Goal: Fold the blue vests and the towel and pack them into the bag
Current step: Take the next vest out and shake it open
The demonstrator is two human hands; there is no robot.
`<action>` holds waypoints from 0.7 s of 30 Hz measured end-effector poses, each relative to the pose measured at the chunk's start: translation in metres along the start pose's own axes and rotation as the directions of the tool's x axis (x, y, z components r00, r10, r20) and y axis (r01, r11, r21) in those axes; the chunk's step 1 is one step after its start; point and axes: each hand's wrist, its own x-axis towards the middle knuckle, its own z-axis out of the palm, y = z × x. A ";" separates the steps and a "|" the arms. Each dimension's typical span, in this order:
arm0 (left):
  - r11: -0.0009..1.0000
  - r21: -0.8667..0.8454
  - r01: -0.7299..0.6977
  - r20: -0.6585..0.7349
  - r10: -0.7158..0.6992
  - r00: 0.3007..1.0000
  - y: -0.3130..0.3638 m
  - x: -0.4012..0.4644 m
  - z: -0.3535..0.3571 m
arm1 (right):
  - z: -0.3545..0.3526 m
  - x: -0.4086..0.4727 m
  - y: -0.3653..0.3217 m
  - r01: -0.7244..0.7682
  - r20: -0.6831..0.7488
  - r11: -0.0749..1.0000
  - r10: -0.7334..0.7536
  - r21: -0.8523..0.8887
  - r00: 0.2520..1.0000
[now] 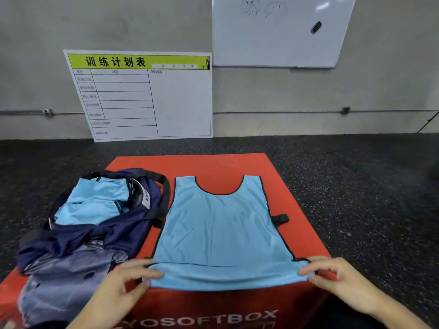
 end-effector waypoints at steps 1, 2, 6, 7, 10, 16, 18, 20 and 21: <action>0.999 -0.036 0.031 0.047 -0.029 0.998 0.000 -0.001 0.001 | -0.001 -0.001 0.000 -0.020 0.005 0.999 0.020 0.035 1.000; 0.996 -0.068 0.056 0.102 -0.049 0.994 -0.002 -0.002 0.003 | -0.002 -0.001 0.000 -0.041 0.022 0.997 0.040 0.057 0.999; 0.988 -0.106 0.112 0.195 -0.090 0.977 -0.014 0.001 0.004 | -0.009 0.001 0.002 -0.079 0.127 0.996 0.075 0.032 0.989; 0.987 -0.114 0.113 0.199 -0.089 0.976 -0.013 0.003 0.005 | -0.010 0.003 0.002 -0.088 0.152 0.995 0.081 0.042 0.985; 0.984 -0.154 0.089 0.182 -0.060 0.981 -0.008 0.017 0.005 | -0.011 0.012 0.005 -0.111 0.166 0.991 0.097 0.077 0.981; 0.973 -0.220 0.074 0.115 -0.050 0.992 -0.010 0.062 0.002 | -0.013 0.047 -0.001 -0.068 -0.013 0.969 0.074 0.238 0.997; 0.969 -0.240 0.066 0.055 -0.055 0.997 -0.004 0.082 0.000 | -0.015 0.066 -0.007 -0.044 -0.072 0.964 0.065 0.261 0.995; 0.962 -0.268 0.056 0.001 -0.057 0.998 0.007 0.107 -0.001 | -0.018 0.091 -0.012 -0.021 -0.124 0.956 0.060 0.293 0.990; 0.964 -0.259 0.054 -0.017 -0.060 0.998 0.010 0.121 -0.001 | -0.020 0.106 -0.015 -0.015 -0.144 0.951 0.062 0.309 0.988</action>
